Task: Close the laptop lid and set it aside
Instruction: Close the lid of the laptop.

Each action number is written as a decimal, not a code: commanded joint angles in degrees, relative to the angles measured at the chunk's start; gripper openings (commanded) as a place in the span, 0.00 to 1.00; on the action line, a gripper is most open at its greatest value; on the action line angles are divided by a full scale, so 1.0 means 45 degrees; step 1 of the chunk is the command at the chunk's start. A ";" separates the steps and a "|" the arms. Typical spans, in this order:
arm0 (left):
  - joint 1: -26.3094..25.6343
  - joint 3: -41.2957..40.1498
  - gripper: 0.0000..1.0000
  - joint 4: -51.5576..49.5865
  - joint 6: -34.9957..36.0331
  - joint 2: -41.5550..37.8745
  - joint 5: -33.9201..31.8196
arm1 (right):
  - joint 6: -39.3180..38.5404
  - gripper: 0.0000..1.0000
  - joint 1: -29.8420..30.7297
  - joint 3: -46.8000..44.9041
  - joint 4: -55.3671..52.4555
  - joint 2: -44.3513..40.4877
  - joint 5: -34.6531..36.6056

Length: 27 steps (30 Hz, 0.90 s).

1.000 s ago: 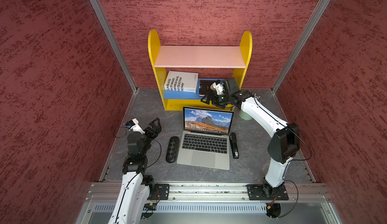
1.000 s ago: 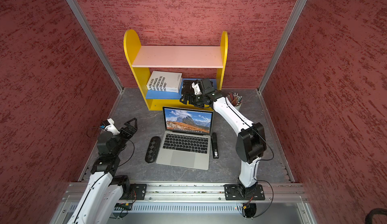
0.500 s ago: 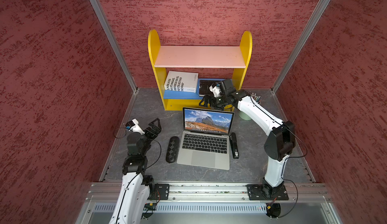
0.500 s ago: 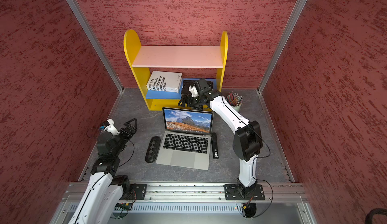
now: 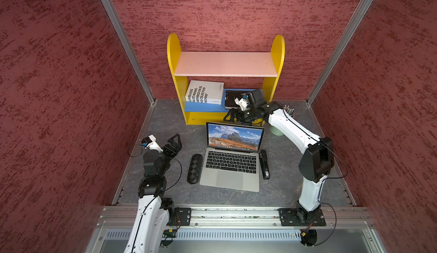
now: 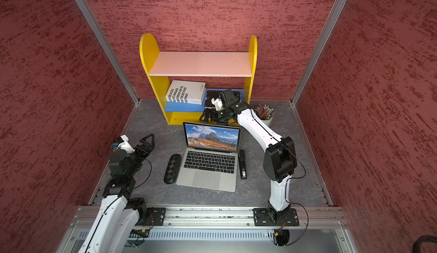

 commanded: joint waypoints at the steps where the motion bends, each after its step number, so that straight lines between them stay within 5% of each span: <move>1: 0.0159 -0.0151 1.00 0.0027 -0.0063 -0.0126 0.0196 | -0.0195 0.98 0.0191 -0.0302 -0.0200 -0.0637 -0.0394; 27: 0.0432 -0.0342 1.00 0.0148 -0.0331 -0.0090 0.0339 | -0.0109 0.98 0.0874 -0.1758 0.0202 -0.1597 -0.0401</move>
